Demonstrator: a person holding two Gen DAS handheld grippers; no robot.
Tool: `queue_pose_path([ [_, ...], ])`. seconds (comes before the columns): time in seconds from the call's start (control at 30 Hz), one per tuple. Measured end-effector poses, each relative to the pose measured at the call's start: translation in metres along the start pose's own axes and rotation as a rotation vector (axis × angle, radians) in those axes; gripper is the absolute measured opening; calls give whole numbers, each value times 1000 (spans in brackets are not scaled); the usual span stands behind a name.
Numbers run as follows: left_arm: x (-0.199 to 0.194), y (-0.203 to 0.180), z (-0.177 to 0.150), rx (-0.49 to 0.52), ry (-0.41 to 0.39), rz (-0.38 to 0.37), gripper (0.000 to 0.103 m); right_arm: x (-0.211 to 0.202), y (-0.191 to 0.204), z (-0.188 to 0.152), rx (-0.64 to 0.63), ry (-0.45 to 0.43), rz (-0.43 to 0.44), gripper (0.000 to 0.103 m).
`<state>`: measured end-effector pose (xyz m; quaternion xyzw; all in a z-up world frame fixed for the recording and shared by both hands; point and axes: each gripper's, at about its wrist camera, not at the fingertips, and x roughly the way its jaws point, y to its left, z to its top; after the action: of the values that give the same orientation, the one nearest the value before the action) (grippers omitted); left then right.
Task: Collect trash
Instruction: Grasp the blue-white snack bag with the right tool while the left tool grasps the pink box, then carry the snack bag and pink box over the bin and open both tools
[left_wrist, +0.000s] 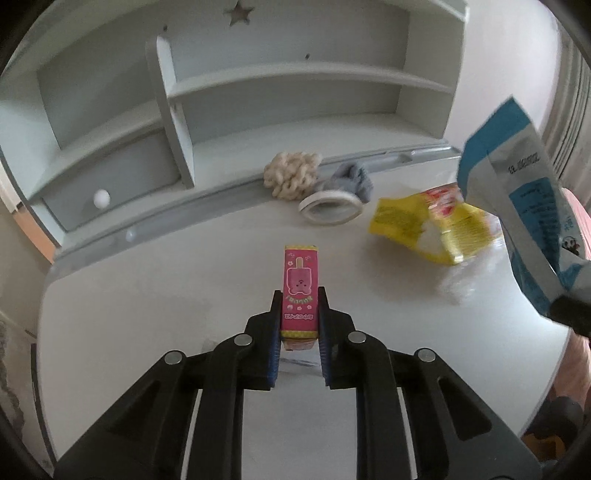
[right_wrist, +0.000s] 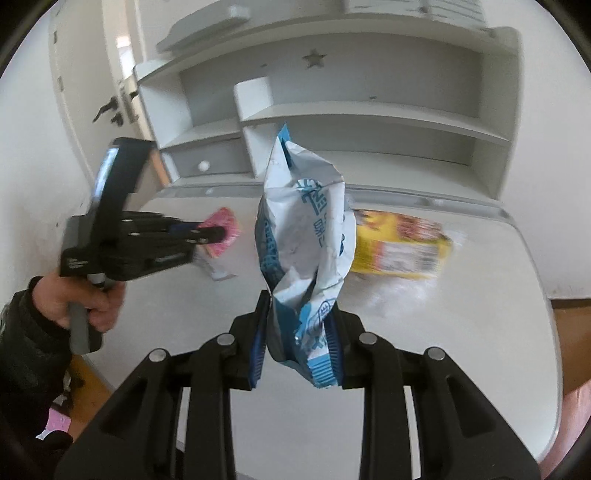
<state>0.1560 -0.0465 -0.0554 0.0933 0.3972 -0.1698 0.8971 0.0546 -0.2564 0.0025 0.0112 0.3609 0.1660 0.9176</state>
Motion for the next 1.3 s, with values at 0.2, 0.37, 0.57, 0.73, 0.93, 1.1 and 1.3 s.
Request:
queue_pose_path([
  [0.2,-39,-60,2,7,-77,-90,16,-46,-62,-40,122,-21,-112,28],
  [0.37,-48,-149,6,86,-109,-257,16,-85,-120,-87,254,-35,-235,28],
  [0.57,-49,-278,-4,280,-109,-453,16,-128,-191,-165,451,-16,-387,28],
  [0.73,-43,-373,-21,435,-83,-595,16,-159,-246,-233,611,16,-485,28],
  [0.93,-2,-458,-49,547,20,-702,16,-174,-295,-304,750,79,-533,28],
  [1.1,45,-510,-81,632,118,-718,16,-163,-336,-358,870,151,-514,28],
  [1.3,92,-548,-104,678,235,-689,16,-151,-360,-402,961,211,-491,28],
])
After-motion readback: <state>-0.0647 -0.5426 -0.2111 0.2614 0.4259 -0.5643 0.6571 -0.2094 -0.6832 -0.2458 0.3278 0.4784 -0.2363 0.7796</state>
